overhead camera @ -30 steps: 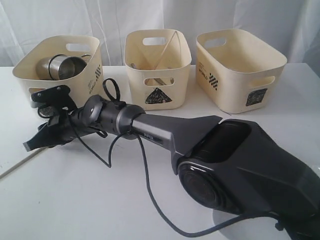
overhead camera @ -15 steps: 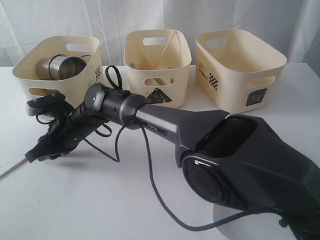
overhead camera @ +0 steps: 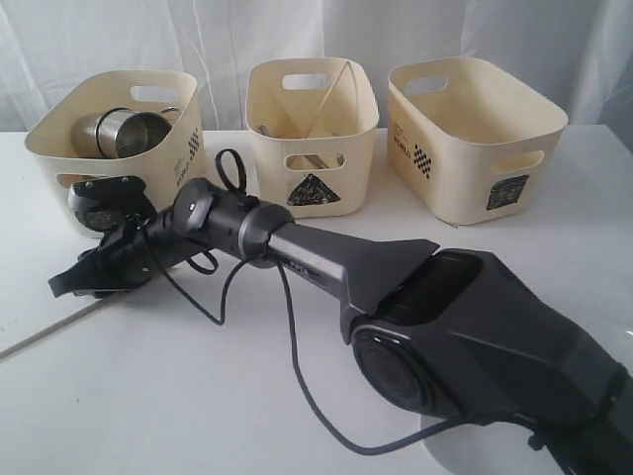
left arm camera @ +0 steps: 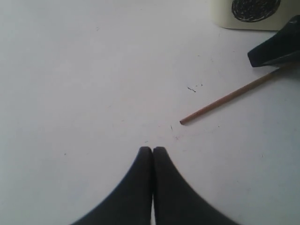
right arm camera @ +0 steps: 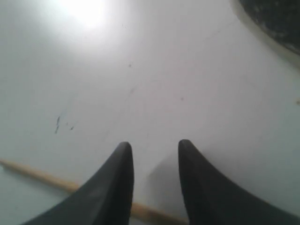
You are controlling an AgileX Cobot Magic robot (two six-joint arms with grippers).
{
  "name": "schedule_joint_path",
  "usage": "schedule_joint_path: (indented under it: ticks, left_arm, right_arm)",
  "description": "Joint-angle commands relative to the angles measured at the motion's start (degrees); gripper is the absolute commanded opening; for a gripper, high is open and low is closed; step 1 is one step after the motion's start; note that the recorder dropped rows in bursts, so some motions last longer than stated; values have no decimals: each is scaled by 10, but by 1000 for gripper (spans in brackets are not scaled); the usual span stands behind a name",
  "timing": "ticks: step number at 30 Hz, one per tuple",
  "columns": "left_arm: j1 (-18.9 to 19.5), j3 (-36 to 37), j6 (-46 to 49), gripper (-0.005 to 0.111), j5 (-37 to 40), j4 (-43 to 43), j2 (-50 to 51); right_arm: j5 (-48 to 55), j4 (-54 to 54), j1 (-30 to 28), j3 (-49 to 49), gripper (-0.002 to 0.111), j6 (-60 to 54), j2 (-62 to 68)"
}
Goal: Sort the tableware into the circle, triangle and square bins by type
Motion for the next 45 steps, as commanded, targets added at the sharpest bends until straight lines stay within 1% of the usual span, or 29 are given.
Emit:
schedule_joint_path:
  ticks: [1, 5, 10, 13, 15, 18, 21, 27, 32, 35, 40, 45]
  left_arm:
    - [-4, 3, -2, 0, 0, 1, -1]
    - [-4, 3, -2, 0, 0, 1, -1]
    - [-4, 3, -2, 0, 0, 1, -1]
    - [-4, 3, -2, 0, 0, 1, -1]
    - [-4, 3, -2, 0, 0, 1, -1]
    - [-4, 3, -2, 0, 0, 1, -1]
    - [-4, 3, -2, 0, 0, 1, -1]
    - [-4, 3, -2, 0, 0, 1, -1]
    - [-4, 3, -2, 0, 0, 1, -1]
    - [-4, 3, -2, 0, 0, 1, -1]
    - [-4, 3, -2, 0, 0, 1, -1]
    - [-4, 3, -2, 0, 0, 1, -1]
  right_arm:
    - [140, -19, -5, -8, 32, -20, -5]
    - [180, -45, -5, -21, 32, -71, -31]
    - [188, -108, -4, -37, 32, -151, -79]
    - [208, -148, -2, -37, 32, -155, -99]
    - [243, -212, 7, -37, 35, -172, -105]
    - [320, -290, 23, -37, 44, -200, -104]
    - [329, -309, 36, -37, 50, -204, -101]
    - [329, -321, 47, -35, 50, -206, -88]
    - [324, -344, 47, -5, 50, -220, -74]
    - [309, -376, 47, 3, 47, -214, -64]
    - [311, -375, 47, 3, 37, -214, -56]
    - [317, -384, 48, 3, 19, -214, -55]
